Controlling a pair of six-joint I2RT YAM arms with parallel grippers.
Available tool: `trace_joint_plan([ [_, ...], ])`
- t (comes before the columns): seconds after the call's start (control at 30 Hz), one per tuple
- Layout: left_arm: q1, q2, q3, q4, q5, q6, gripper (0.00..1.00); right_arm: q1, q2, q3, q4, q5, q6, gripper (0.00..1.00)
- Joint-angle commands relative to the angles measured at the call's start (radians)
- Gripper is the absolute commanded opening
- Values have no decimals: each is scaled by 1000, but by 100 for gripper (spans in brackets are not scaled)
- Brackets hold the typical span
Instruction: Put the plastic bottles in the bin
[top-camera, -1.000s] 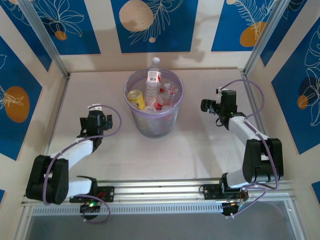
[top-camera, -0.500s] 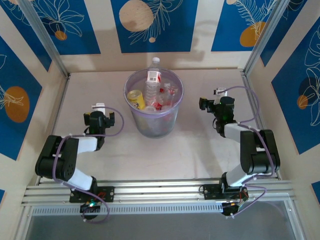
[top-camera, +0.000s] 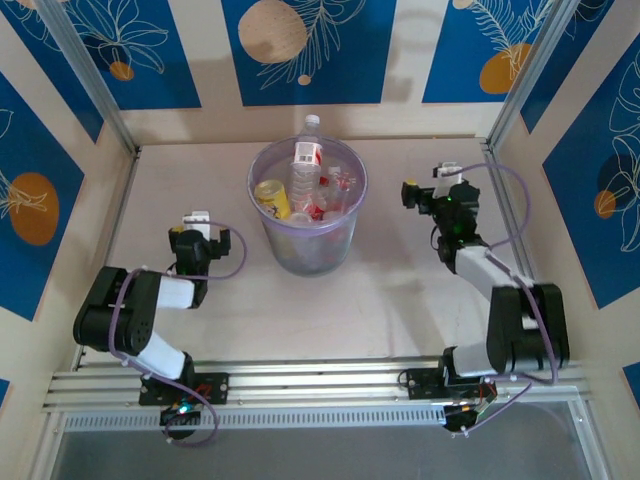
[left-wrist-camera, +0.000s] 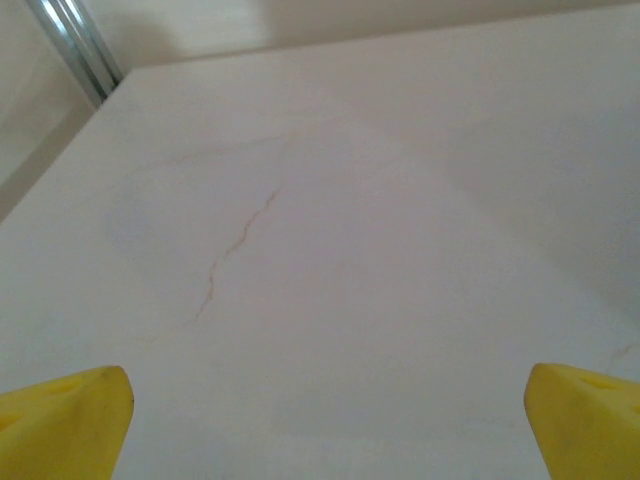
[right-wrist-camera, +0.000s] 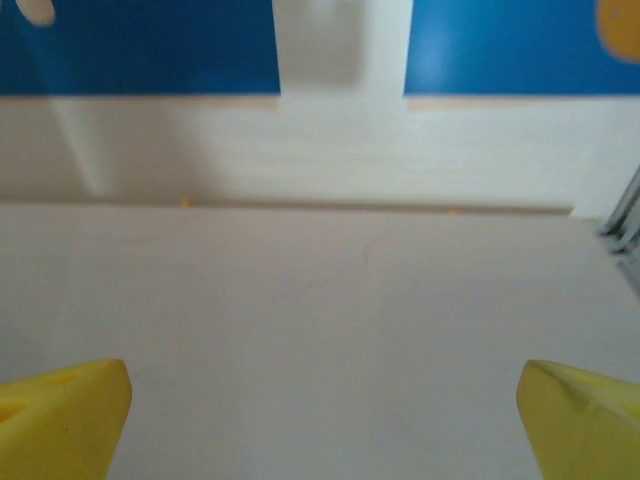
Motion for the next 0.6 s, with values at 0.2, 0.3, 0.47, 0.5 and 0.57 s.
trace_joint_plan([
  [0.2, 16, 10, -10, 77, 20, -1, 100, -19, -38, -167, 28, -17, 29, 99],
  [0.3, 16, 10, -11, 80, 20, -1, 100, -12, -65, -183, -28, -21, 48, 99],
  [0.47, 14, 10, -14, 86, 19, 1, 100, -13, 4, -276, 140, -5, 91, 99],
  [0.5, 15, 11, -13, 86, 19, 2, 100, -11, 34, -299, 212, -2, 91, 99],
  [0.57, 15, 10, -14, 86, 19, 2, 100, -2, 85, -314, 283, 5, 86, 99],
])
